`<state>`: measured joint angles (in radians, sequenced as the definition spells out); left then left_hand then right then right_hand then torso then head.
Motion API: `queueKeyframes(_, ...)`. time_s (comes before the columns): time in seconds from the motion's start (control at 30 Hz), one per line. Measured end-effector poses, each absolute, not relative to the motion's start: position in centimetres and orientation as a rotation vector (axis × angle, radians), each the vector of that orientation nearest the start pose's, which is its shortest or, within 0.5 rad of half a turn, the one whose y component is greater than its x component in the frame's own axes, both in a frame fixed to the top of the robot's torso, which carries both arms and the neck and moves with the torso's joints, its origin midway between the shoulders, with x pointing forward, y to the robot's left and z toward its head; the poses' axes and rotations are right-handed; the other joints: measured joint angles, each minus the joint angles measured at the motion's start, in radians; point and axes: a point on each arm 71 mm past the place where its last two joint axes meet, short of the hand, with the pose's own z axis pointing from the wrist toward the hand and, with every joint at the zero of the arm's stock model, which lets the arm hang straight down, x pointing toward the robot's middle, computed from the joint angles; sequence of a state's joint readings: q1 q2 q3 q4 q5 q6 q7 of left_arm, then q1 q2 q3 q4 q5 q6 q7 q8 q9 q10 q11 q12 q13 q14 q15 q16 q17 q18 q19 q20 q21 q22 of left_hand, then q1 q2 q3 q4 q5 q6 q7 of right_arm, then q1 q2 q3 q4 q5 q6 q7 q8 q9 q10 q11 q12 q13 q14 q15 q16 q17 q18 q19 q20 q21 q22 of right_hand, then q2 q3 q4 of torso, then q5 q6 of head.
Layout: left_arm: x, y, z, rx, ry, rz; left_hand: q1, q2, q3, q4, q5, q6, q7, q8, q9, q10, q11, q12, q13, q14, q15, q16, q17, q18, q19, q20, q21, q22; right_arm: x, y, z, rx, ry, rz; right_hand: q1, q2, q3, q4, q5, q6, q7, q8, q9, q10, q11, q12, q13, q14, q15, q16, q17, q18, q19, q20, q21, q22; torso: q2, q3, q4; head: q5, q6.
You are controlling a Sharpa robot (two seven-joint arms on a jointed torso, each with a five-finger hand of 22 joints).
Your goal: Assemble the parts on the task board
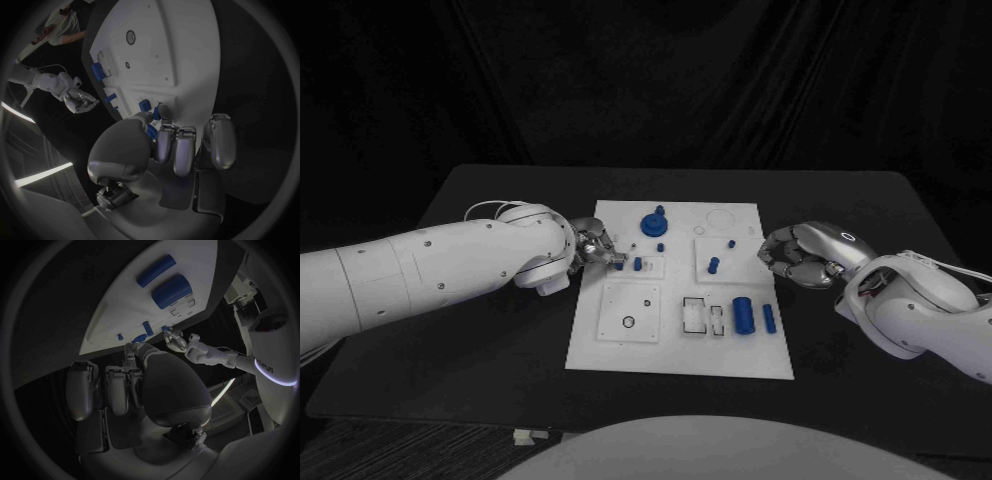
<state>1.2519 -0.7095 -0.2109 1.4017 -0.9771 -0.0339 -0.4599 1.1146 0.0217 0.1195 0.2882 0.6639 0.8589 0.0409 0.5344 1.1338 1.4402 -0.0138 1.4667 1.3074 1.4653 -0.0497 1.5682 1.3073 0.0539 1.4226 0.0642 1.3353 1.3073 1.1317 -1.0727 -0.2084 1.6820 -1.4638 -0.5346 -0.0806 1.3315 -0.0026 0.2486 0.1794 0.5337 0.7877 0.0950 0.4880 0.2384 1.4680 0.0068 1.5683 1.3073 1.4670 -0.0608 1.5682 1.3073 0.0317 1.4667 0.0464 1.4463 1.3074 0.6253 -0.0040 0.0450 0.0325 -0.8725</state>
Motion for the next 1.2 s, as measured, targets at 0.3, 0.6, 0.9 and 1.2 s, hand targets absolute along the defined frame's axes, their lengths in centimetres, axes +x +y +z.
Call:
queueKeyframes(0.3, 48.43, 19.04, -26.03, -0.248, 2.301, -0.427, 0.045, -0.033, 0.048, -0.007, -0.003, -0.002, -0.002, 0.016, -0.002, 0.000, 0.000, 0.000, 0.000, 0.004, -0.004, 0.000, 0.000, 0.000, 0.004, -0.004, 0.000, 0.000, 41.01, -26.68, -24.45, -0.073, 1.690, 0.595, 0.000, 0.000, 0.000, 0.000, 0.000, 0.000, 0.000, 0.000, 0.000, 0.000, 0.000, 0.000, 0.000, 0.000, 0.000, 0.000, 0.000, 0.000, 0.000, 0.000, 0.000, 0.000, 0.000, -0.0002, -0.0001, 0.001, 0.000)
queueKeyframes(0.6, 48.45, 19.09, -26.02, -0.241, 2.300, -0.422, 0.075, -0.046, 0.074, -0.014, -0.018, -0.001, -0.002, 0.031, 0.002, 0.004, -0.004, 0.000, 0.000, 0.000, -0.008, 0.000, 0.000, 0.000, 0.000, -0.007, 0.000, 0.000, 41.03, -26.64, -24.46, -0.073, 1.690, 0.596, 0.000, 0.000, 0.000, 0.000, 0.000, 0.000, 0.000, 0.000, 0.000, 0.000, 0.000, 0.000, 0.000, 0.000, 0.000, 0.000, 0.000, 0.000, 0.000, 0.000, 0.000, 0.000, 0.000, 0.0000, -0.0001, 0.002, 0.000)
queueKeyframes(0.9, 48.36, 19.13, -25.96, -0.231, 2.297, -0.417, 0.090, -0.051, 0.090, -0.021, -0.034, -0.001, -0.001, 0.039, 0.008, 0.006, -0.006, 0.000, 0.000, 0.000, -0.008, 0.000, 0.000, 0.000, 0.004, -0.011, 0.000, 0.000, 41.06, -26.63, -24.48, -0.073, 1.690, 0.596, 0.000, 0.000, 0.000, 0.000, 0.000, 0.000, 0.000, 0.000, 0.000, 0.000, 0.000, 0.000, 0.000, 0.000, 0.000, 0.000, 0.000, 0.000, 0.000, 0.000, 0.000, 0.000, 0.000, 0.0000, -0.0001, 0.004, 0.000)
queueKeyframes(1.2, 48.35, 19.04, -25.92, -0.203, 2.287, -0.405, 0.096, -0.053, 0.098, -0.024, -0.042, -0.001, -0.001, 0.043, 0.008, 0.007, -0.007, 0.000, 0.000, 0.000, -0.007, 0.000, 0.000, 0.000, 0.004, -0.011, 0.000, 0.000, 41.06, -26.62, -24.48, -0.073, 1.690, 0.596, 0.000, 0.000, 0.000, 0.000, 0.000, 0.000, 0.000, 0.000, 0.000, 0.000, 0.000, 0.000, 0.000, 0.000, 0.000, 0.000, 0.000, 0.000, 0.000, 0.000, 0.000, 0.001, -0.001, 0.0000, 0.0000, 0.003, 0.000)
